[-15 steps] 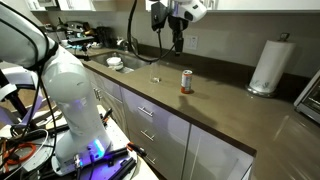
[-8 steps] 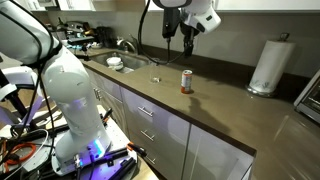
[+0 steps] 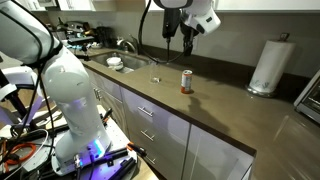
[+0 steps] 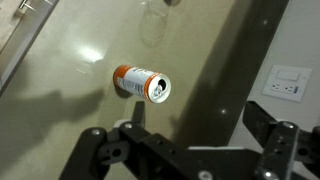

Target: Pour the juice in the can into the glass.

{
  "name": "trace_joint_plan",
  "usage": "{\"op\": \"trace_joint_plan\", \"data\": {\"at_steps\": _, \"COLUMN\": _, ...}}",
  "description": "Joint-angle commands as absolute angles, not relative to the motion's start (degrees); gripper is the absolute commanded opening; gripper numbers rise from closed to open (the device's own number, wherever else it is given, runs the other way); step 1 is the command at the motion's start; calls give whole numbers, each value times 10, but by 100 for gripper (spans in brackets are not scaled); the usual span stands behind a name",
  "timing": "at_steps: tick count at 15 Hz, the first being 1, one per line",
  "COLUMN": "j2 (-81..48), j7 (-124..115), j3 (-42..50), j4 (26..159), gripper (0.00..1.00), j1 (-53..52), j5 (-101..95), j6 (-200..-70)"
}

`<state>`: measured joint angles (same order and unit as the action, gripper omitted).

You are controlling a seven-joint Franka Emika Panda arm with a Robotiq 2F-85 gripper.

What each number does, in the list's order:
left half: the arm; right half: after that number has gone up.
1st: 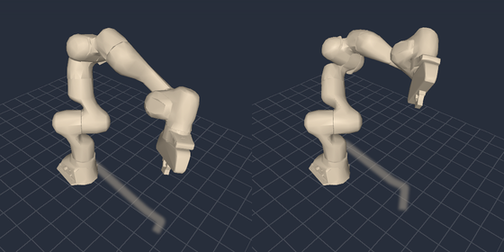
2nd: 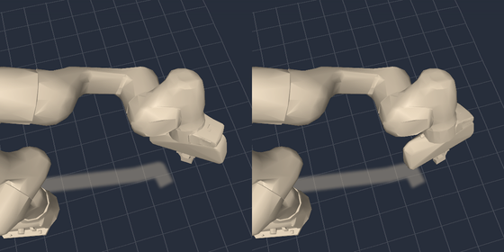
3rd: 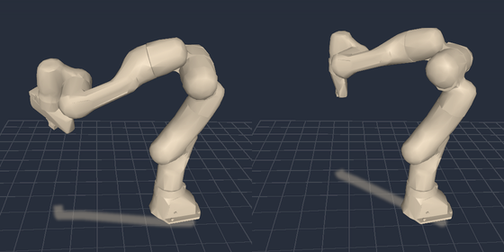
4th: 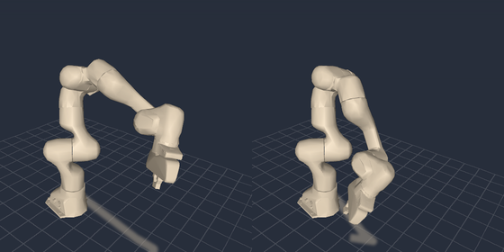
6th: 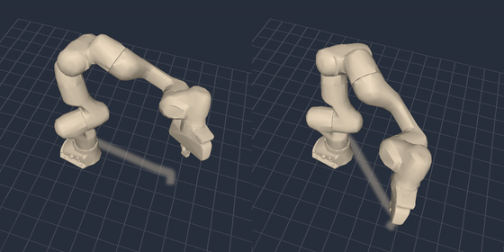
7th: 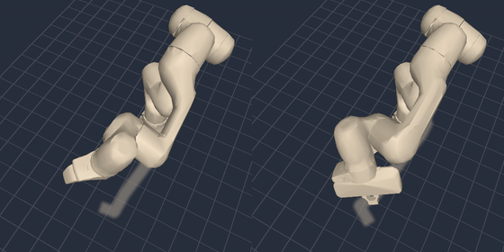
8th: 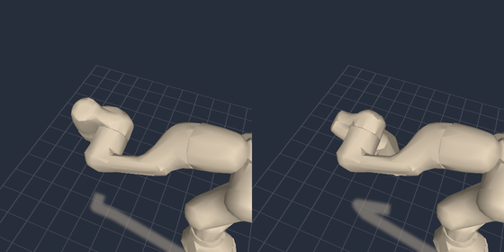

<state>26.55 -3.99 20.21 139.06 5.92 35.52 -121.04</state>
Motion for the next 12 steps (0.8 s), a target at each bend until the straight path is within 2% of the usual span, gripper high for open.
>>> {"op": "trace_joint_plan", "data": {"at_steps": 1, "j2": 220, "j7": 20, "j3": 230, "j4": 1344, "gripper": 100, "j1": 65, "j5": 430, "j6": -1155}}
{"op": "trace_joint_plan", "data": {"at_steps": 7, "j2": 118, "j7": 56, "j3": 267, "j4": 1261, "gripper": 100, "j1": 92, "j5": 524, "j6": -1018}}
{"op": "trace_joint_plan", "data": {"at_steps": 12, "j2": 7, "j7": 62, "j3": 258, "j4": 1195, "gripper": 100, "j1": 124, "j5": 615, "j6": -883}}
